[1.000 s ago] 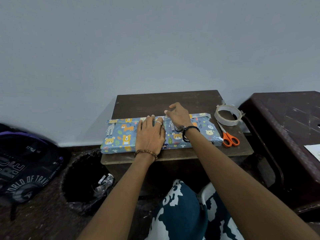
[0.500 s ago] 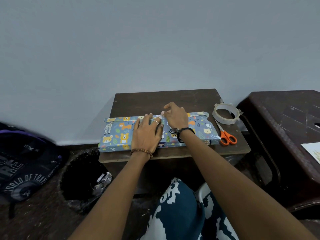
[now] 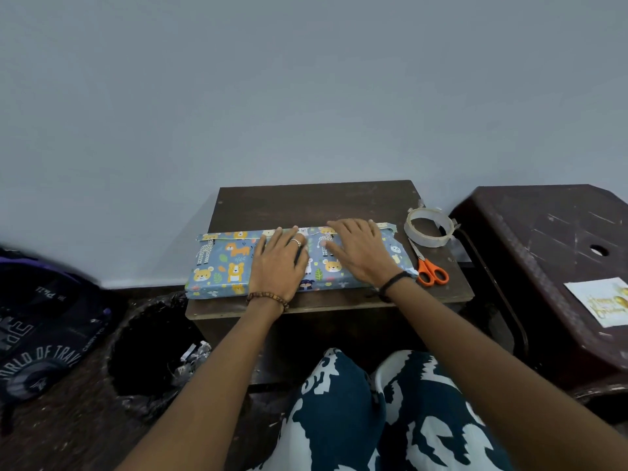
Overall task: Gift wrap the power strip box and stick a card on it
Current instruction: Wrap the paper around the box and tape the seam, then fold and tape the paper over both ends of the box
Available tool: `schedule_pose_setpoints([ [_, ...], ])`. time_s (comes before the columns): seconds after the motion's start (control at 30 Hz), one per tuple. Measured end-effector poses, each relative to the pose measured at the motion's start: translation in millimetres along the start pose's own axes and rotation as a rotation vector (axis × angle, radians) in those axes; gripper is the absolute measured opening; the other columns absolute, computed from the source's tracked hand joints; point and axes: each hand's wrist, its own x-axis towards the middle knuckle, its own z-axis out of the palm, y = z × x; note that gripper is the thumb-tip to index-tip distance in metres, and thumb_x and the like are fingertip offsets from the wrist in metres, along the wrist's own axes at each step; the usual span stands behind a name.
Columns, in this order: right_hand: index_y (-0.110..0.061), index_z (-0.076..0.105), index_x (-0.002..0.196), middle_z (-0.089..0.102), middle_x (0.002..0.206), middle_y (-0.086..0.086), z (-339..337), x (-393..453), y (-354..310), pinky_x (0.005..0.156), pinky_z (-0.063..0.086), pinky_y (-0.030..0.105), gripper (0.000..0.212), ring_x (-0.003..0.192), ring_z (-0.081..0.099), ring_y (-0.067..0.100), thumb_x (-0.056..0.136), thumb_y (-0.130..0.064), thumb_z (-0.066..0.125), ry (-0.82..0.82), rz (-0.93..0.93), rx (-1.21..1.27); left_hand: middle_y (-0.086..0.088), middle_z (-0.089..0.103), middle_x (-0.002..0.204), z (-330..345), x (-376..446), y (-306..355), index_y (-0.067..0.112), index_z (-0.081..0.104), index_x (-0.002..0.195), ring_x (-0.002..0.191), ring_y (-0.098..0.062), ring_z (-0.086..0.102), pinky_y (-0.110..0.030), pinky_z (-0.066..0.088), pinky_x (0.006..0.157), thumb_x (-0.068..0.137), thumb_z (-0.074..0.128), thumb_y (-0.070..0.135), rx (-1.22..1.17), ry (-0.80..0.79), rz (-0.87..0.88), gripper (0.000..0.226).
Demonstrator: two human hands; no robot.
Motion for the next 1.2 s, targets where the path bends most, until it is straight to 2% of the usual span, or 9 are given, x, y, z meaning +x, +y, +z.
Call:
schedule_pose_setpoints([
  [0.07,-0.019,0.024,0.147,0.03,0.149,0.002,-16.0,-5.0,10.7,0.115,0.009,0.048,0.086,0.138,0.023,0.021,0.08,-0.071,0.037,-0.219,-0.043,0.052,0.002,0.037,0.148,-2.3,0.0,0.3,0.019,0.049,0.129,0.141,-0.017,0.025,-0.036,0.011,0.117,0.099,0.033,0.027,0.017,-0.025,0.031,0.035],
  [0.23,-0.022,0.013,0.149,0.023,0.15,0.006,-47.0,-0.9,15.9,0.113,0.02,0.05,0.116,0.137,0.022,0.029,0.06,-0.066,0.073,-0.522,-0.062,0.009,0.0,0.018,0.156,-12.8,11.7,-3.3,0.025,0.046,0.132,0.144,-0.018,0.015,-0.046,0.011,0.114,0.1,0.031,0.029,0.305,-0.086,0.118,0.036],
  [0.4,-0.024,0.022,0.146,0.03,0.144,0.009,-42.2,-15.1,-7.4,0.107,0.022,0.05,0.106,0.133,0.025,0.032,0.063,-0.066,0.071,-0.359,0.157,0.032,-0.007,0.003,0.157,-10.5,1.6,16.9,0.022,0.047,0.134,0.144,-0.023,0.012,-0.043,0.015,0.115,0.098,0.037,0.021,0.133,-0.006,-0.05,0.038],
  [0.5,-0.018,0.026,0.144,0.034,0.139,0.014,-29.2,-23.4,-21.1,0.103,0.025,0.051,0.105,0.128,0.029,0.035,0.063,-0.072,0.065,-0.215,0.319,0.081,-0.012,0.009,0.155,-1.0,-23.4,32.5,0.016,0.046,0.135,0.137,-0.028,0.029,-0.038,0.031,0.108,0.094,0.046,0.017,-0.29,0.115,-0.239,0.04],
  [0.67,-0.011,0.025,0.145,0.035,0.138,0.015,-17.9,-36.2,-39.9,0.099,0.028,0.048,0.102,0.126,0.03,0.035,0.071,-0.077,0.051,-0.086,0.476,0.112,-0.009,0.037,0.138,2.4,-58.3,58.1,0.011,0.047,0.134,0.124,-0.018,0.043,-0.01,0.03,0.087,0.095,0.047,0.012,-0.677,0.11,-0.317,0.039],
  [0.83,-0.011,0.051,0.129,0.06,0.117,0.009,-20.3,-58.3,-13.8,0.092,0.037,0.034,0.04,0.117,0.05,0.028,0.093,-0.029,0.051,0.084,0.369,0.733,-0.002,0.018,0.151,3.1,-60.4,58.2,0.013,0.025,0.146,0.137,-0.014,0.027,-0.02,0.027,0.103,0.092,0.055,0.028,-0.75,-0.053,-0.359,0.064],
  [1.0,-0.013,0.051,0.13,0.061,0.119,0.0,-3.5,-95.9,1.6,0.1,0.045,0.044,0.038,0.111,0.059,0.017,0.093,-0.021,0.055,0.184,0.402,1.115,0.0,0.01,0.156,-5.4,-57.3,52.8,0.015,0.022,0.147,0.143,-0.01,0.013,-0.02,0.021,0.105,0.088,0.061,0.029,-0.823,-0.138,-0.345,0.072],
  [1.13,-0.026,0.052,0.127,0.058,0.126,-0.007,10.9,-120.6,-3.5,0.096,0.048,0.029,0.048,0.115,0.056,0.007,0.082,-0.03,0.07,0.123,0.281,1.253,0.001,0.011,0.154,-2.5,-77.0,45.5,0.021,0.023,0.146,0.139,-0.009,0.02,-0.017,0.022,0.104,0.077,0.074,0.03,-0.791,-0.15,-0.293,0.086],
  [1.2,-0.033,0.044,0.131,0.047,0.131,-0.012,12.4,-125.1,-5.6,0.094,0.043,0.016,0.066,0.118,0.048,0.0,0.074,-0.031,0.078,0.113,0.228,1.116,-0.001,0.014,0.153,1.9,-85.8,42.8,0.018,0.02,0.147,0.138,-0.013,0.028,-0.023,0.028,0.109,0.075,0.076,0.025,-0.776,-0.143,-0.274,0.092],
])
